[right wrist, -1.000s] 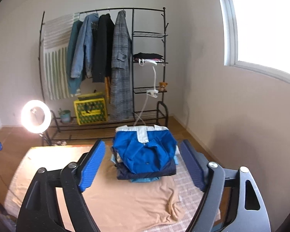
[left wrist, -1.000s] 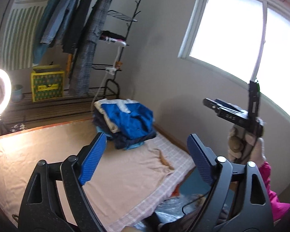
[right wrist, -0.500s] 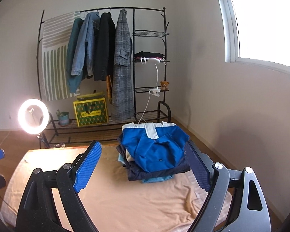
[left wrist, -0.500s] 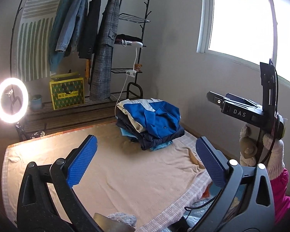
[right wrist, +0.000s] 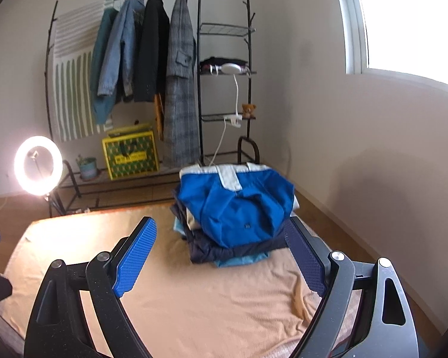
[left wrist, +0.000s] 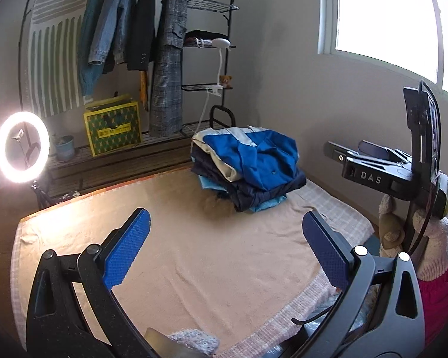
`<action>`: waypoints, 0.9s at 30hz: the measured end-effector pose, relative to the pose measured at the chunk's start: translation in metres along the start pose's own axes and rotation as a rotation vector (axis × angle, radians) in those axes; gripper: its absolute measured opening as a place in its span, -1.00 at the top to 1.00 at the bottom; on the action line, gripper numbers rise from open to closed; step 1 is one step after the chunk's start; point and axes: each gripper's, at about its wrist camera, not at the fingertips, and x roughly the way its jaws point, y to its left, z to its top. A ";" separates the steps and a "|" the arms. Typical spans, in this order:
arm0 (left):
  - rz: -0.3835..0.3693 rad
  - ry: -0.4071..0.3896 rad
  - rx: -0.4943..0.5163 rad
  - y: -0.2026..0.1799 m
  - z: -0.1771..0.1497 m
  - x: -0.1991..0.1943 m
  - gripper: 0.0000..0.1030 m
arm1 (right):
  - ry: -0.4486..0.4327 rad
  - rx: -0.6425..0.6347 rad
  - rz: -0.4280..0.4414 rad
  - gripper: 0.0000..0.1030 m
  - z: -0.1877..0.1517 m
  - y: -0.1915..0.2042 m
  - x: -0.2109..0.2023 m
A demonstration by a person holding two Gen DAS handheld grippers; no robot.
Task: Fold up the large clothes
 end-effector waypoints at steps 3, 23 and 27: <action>0.010 0.009 0.003 0.002 -0.001 0.004 -1.00 | 0.008 0.002 0.003 -0.70 -0.002 -0.001 0.003; 0.104 -0.019 0.022 0.008 -0.002 0.000 -1.00 | 0.018 -0.011 0.019 -0.70 0.000 0.002 0.015; 0.110 -0.017 0.015 0.011 -0.002 0.000 -1.00 | 0.018 -0.014 0.018 -0.70 0.000 0.002 0.015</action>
